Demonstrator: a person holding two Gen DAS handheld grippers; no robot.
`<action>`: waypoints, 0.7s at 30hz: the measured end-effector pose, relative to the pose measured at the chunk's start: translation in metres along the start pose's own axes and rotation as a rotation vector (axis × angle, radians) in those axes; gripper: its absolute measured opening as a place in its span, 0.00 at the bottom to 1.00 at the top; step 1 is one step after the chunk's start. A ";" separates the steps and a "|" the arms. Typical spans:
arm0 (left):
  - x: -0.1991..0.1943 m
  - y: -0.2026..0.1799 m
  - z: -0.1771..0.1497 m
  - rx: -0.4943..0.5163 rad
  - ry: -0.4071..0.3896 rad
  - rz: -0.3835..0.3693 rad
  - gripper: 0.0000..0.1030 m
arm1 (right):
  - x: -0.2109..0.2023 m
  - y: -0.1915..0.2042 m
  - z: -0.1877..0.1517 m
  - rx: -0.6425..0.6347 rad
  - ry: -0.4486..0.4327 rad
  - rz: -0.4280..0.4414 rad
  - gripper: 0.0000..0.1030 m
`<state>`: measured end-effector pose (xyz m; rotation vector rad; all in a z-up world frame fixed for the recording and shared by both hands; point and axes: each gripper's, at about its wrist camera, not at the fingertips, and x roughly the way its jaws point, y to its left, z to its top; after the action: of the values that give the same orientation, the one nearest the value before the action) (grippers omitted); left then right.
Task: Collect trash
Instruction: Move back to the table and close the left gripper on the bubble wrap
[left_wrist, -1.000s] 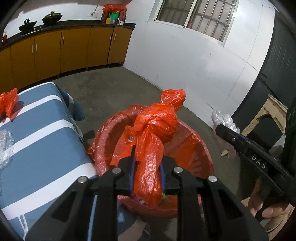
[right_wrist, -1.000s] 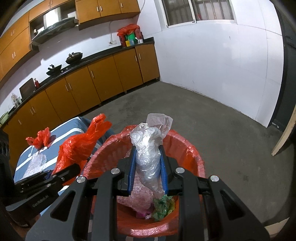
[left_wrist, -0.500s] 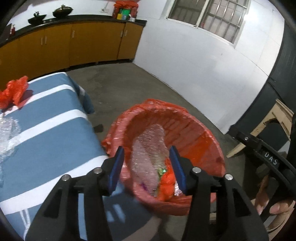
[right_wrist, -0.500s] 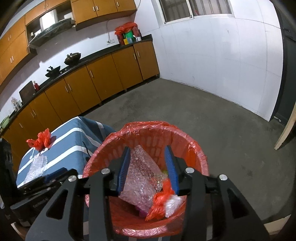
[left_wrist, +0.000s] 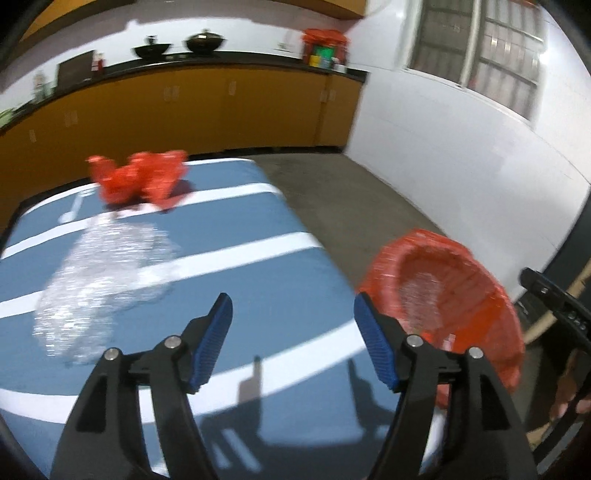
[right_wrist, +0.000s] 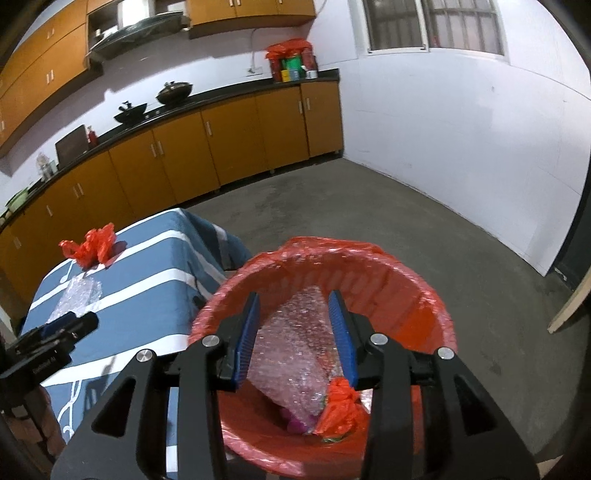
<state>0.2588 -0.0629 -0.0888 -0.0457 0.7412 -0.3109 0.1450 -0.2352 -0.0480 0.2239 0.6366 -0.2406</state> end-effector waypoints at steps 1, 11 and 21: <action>-0.002 0.008 0.000 -0.008 -0.005 0.017 0.69 | 0.002 0.004 0.000 -0.005 0.005 0.007 0.39; 0.002 0.139 0.007 -0.155 0.020 0.281 0.78 | 0.020 0.047 0.006 -0.063 0.025 0.068 0.39; 0.031 0.179 0.003 -0.200 0.139 0.285 0.77 | 0.038 0.111 0.008 -0.161 0.043 0.148 0.39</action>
<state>0.3297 0.0984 -0.1336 -0.1072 0.9033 0.0333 0.2112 -0.1382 -0.0499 0.1203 0.6751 -0.0413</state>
